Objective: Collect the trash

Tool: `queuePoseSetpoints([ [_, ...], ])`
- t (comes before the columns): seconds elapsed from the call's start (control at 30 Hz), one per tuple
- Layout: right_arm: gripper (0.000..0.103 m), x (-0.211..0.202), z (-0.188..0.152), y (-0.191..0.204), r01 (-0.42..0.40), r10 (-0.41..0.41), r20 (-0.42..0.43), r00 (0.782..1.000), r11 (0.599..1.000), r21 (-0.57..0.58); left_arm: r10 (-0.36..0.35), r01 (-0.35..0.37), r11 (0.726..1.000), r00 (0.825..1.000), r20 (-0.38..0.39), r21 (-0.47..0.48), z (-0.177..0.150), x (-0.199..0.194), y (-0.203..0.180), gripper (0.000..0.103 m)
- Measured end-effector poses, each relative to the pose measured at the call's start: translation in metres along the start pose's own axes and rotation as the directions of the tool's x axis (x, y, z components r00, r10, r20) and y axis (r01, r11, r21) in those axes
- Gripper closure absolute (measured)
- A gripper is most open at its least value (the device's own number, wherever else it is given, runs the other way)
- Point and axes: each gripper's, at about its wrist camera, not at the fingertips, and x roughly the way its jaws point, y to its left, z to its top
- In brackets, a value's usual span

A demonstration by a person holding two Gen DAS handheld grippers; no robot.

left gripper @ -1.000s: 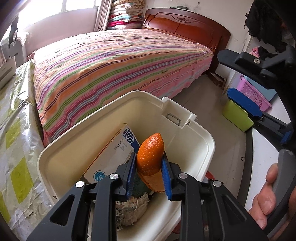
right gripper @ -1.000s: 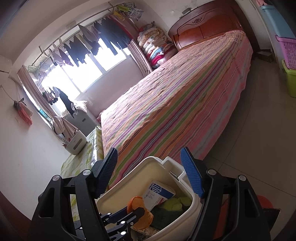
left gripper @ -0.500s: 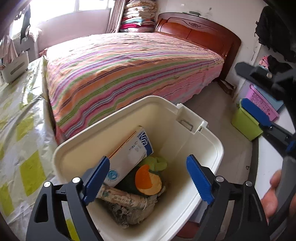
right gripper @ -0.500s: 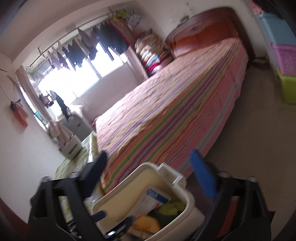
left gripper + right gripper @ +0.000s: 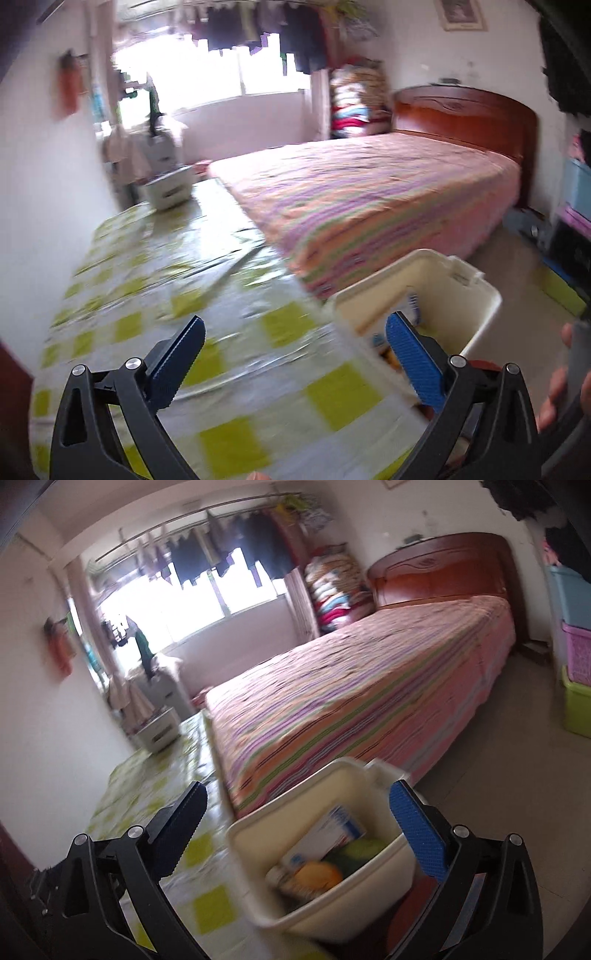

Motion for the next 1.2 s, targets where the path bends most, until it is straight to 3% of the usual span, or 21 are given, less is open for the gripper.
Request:
queuePoseSetpoints([
  [0.17,0.005,-0.023,-0.026,0.03,-0.027,0.025,-0.035,0.999,0.998,-0.059,0.117,-0.117,0.992,0.993,-0.011,-0.039,-0.019,-0.026,0.041,0.007],
  [0.37,0.005,-0.023,-0.043,0.044,-0.034,0.022,-0.095,0.995,0.992,-0.125,0.156,-0.157,0.986,0.987,-0.027,-0.056,-0.03,-0.038,0.069,0.007],
  [0.93,0.005,-0.016,-0.036,0.077,-0.031,0.004,-0.144,0.99,0.982,-0.187,0.129,-0.136,0.987,0.988,-0.088,-0.087,-0.036,-0.025,0.099,0.007],
  [1.2,0.005,-0.009,-0.038,0.091,-0.031,0.002,-0.151,0.989,0.981,-0.194,0.146,-0.153,0.984,0.986,-0.081,-0.089,-0.035,-0.024,0.104,0.007],
])
